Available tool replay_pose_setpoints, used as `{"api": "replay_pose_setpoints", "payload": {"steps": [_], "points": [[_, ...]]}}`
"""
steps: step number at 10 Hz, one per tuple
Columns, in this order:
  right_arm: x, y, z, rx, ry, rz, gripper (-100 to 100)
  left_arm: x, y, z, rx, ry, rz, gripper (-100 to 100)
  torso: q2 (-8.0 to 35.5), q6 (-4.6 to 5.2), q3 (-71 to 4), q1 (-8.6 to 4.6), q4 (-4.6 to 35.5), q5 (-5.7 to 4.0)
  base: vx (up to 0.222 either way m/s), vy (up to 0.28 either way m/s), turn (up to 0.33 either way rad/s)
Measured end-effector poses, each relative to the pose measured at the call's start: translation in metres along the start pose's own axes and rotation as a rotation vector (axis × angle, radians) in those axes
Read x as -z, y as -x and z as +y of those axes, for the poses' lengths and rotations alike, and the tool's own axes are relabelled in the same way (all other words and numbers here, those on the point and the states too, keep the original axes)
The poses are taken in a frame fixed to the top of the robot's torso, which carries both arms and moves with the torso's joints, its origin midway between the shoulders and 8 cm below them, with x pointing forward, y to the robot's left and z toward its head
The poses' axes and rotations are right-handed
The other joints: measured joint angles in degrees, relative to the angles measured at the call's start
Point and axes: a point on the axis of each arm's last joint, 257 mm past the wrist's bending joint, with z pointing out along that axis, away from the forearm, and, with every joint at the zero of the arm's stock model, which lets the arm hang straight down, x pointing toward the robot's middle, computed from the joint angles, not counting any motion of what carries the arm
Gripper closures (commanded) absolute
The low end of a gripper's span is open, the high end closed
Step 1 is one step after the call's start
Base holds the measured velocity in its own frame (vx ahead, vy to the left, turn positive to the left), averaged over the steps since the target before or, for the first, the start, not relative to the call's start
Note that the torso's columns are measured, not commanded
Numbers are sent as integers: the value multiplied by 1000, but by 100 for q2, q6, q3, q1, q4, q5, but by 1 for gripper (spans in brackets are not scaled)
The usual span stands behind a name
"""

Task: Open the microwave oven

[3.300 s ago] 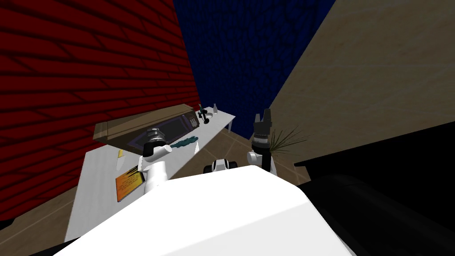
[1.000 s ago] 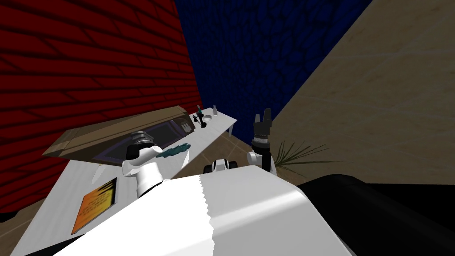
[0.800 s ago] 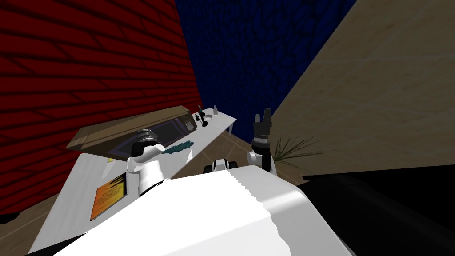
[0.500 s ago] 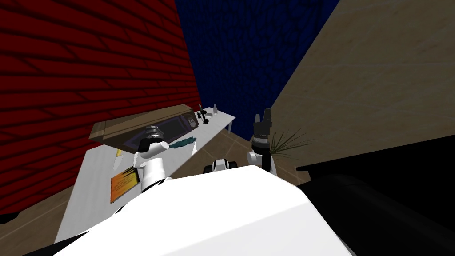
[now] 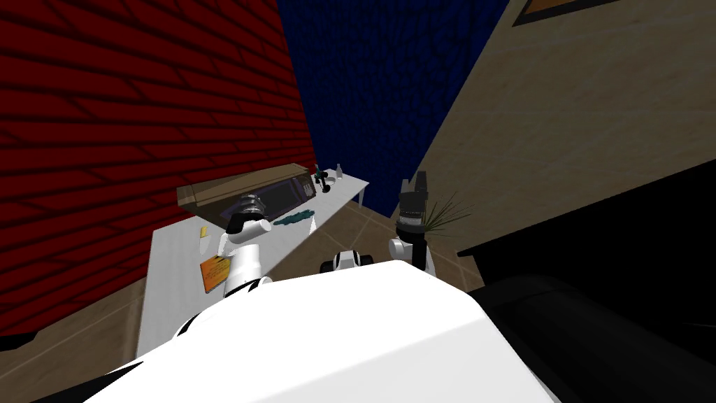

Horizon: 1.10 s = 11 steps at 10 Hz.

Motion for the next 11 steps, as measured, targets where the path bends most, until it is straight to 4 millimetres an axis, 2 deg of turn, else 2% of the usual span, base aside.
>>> {"api": "replay_pose_setpoints", "payload": {"steps": [6,11], "points": [[0,0,0,0,0,0,0,-12,29,-8,-30,75,-32,-100,75,-1,46,43,21,13,100,-65,27],[0,0,0,0,0,0,0,-19,53,-13,-50,144,-60,-100,52,0,32,27,15,7,73,-51,21]]}}
